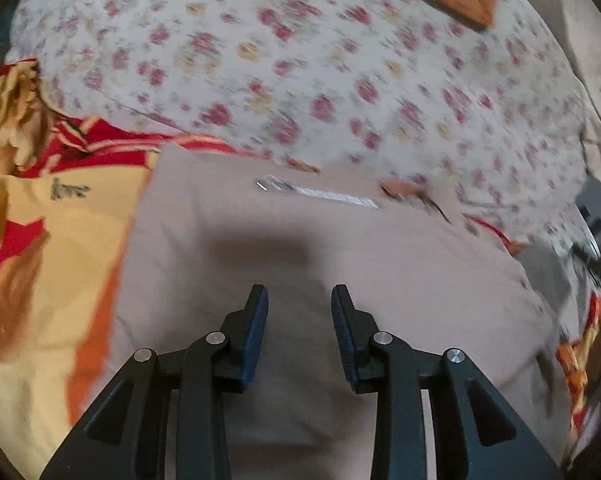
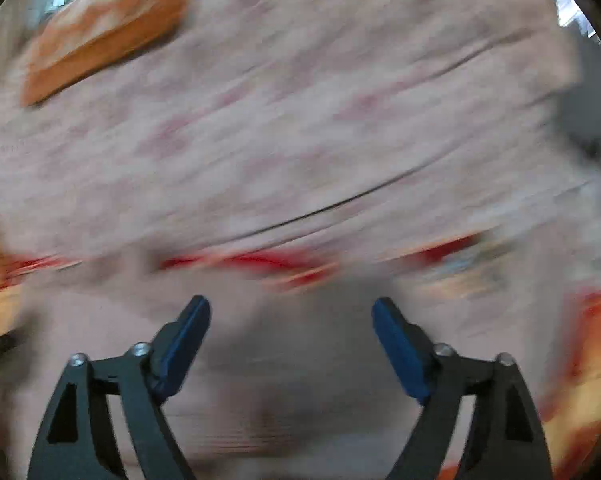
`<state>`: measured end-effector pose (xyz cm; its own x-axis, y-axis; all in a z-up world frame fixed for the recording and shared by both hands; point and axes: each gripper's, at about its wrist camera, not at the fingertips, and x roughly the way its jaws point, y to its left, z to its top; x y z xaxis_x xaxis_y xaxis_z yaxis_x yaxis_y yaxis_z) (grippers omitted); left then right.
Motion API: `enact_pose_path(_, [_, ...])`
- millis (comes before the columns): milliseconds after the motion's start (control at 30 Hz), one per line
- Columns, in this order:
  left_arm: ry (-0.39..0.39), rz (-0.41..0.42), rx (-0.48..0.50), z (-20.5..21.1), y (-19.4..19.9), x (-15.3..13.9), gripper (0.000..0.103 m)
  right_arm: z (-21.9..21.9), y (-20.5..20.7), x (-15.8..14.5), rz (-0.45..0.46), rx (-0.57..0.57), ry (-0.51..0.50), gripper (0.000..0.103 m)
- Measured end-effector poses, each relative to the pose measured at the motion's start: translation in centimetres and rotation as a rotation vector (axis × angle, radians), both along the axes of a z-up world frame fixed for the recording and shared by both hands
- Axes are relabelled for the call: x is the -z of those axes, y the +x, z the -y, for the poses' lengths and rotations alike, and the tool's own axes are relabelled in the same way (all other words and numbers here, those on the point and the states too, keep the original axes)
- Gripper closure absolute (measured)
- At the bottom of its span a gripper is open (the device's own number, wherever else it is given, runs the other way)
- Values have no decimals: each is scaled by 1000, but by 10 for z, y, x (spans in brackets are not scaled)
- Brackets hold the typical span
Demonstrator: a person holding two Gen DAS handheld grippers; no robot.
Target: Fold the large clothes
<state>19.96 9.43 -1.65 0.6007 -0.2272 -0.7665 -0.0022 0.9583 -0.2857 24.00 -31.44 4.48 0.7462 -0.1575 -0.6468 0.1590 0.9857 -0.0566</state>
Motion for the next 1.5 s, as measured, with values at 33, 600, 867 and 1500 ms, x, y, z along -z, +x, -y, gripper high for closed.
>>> enact_pose_path(33, [-9,-18,16,6,-1,4,75,29,-6,-8,26,77,-58,10])
enact_pose_path(600, [-79,-54,-32,-4,4,11,75,230,-39,-20,9,327,112,93])
enact_pose_path(867, [-140,-16,-154,-43,-27,-7,75,207,-100,-131,131,329,6,93])
enact_pose_path(1500, [-182,24,-285,-105,-26,-24,74,-249,-22,28,-121,-405,88,92])
